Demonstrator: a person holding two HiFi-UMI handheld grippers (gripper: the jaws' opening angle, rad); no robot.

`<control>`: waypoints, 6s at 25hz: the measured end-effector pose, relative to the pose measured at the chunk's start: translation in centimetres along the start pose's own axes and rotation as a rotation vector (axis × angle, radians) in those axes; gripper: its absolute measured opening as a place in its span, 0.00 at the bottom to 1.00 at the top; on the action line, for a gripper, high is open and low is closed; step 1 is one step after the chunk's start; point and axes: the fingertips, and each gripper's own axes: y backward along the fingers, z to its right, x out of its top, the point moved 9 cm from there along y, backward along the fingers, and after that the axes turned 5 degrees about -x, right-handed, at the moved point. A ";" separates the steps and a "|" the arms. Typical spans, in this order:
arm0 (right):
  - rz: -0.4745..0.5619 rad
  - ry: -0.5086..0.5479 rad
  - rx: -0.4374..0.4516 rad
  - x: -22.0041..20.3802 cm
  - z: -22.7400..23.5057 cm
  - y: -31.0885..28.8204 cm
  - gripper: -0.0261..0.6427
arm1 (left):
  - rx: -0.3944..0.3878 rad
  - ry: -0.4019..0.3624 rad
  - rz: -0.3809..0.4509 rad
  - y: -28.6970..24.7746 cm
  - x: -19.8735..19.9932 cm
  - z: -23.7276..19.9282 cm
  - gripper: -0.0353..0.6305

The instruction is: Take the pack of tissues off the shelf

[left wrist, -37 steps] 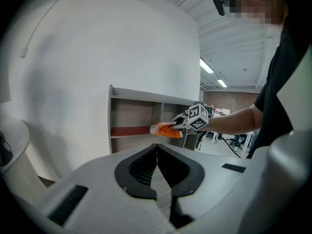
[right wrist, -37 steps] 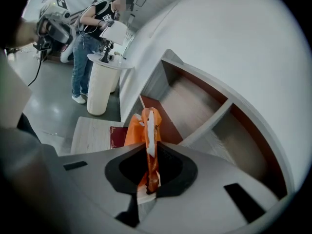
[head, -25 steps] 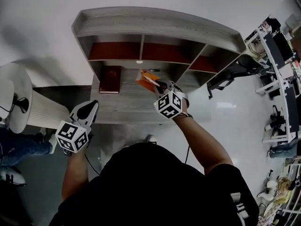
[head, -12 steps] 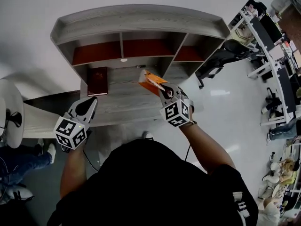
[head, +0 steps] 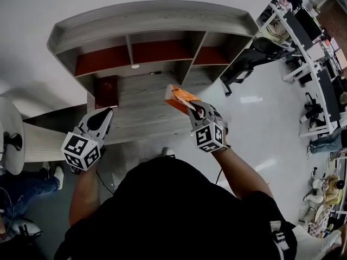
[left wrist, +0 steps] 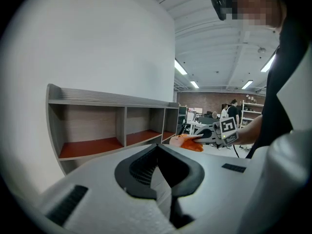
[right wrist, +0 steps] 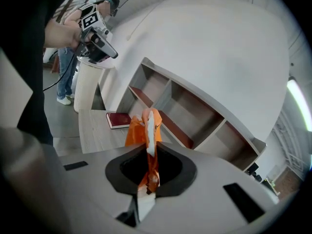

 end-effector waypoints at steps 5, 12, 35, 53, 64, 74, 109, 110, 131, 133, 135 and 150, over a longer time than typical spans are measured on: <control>0.005 0.003 0.030 -0.8 -0.4 -0.6 0.07 | 0.026 0.011 -0.009 0.2 -0.4 0.4 0.08; 0.040 0.046 0.075 -1.0 -1.1 -2.6 0.07 | 0.084 0.042 -0.025 1.2 -1.1 0.3 0.08; 0.003 0.091 0.316 -6.4 -5.0 -14.1 0.07 | 0.262 0.212 -0.149 -0.3 -7.6 0.1 0.08; -0.011 0.274 0.528 -11.7 -11.2 -21.7 0.07 | 0.391 0.348 -0.181 -1.0 -12.5 0.7 0.08; -0.028 0.357 0.611 -12.5 -14.9 -24.4 0.07 | 0.441 0.397 -0.176 -0.3 -14.1 1.6 0.08; -0.045 0.384 0.625 -12.9 -16.2 -25.8 0.07 | 0.494 0.442 -0.184 1.6 -15.6 2.4 0.08; -0.013 0.329 0.599 -13.1 -16.3 -22.2 0.46 | 0.502 0.415 -0.160 2.9 -14.4 4.5 0.08; -0.013 0.327 0.596 -13.1 -16.2 -22.0 0.46 | 0.501 0.412 -0.157 2.9 -14.3 4.6 0.08; -0.037 0.262 0.476 -11.3 -13.5 -16.4 0.46 | 0.410 0.288 -0.103 5.0 -11.1 4.3 0.08; -0.045 0.262 0.461 -11.2 -13.6 -15.7 0.46 | 0.398 0.277 -0.097 5.4 -10.8 4.1 0.08; -0.052 0.252 0.444 -11.0 -13.4 -15.0 0.46 | 0.384 0.268 -0.089 5.5 -10.5 3.7 0.08; -0.068 0.040 0.267 -7.4 -11.4 -8.2 0.35 | 0.255 0.169 -0.054 7.3 -7.4 1.6 0.08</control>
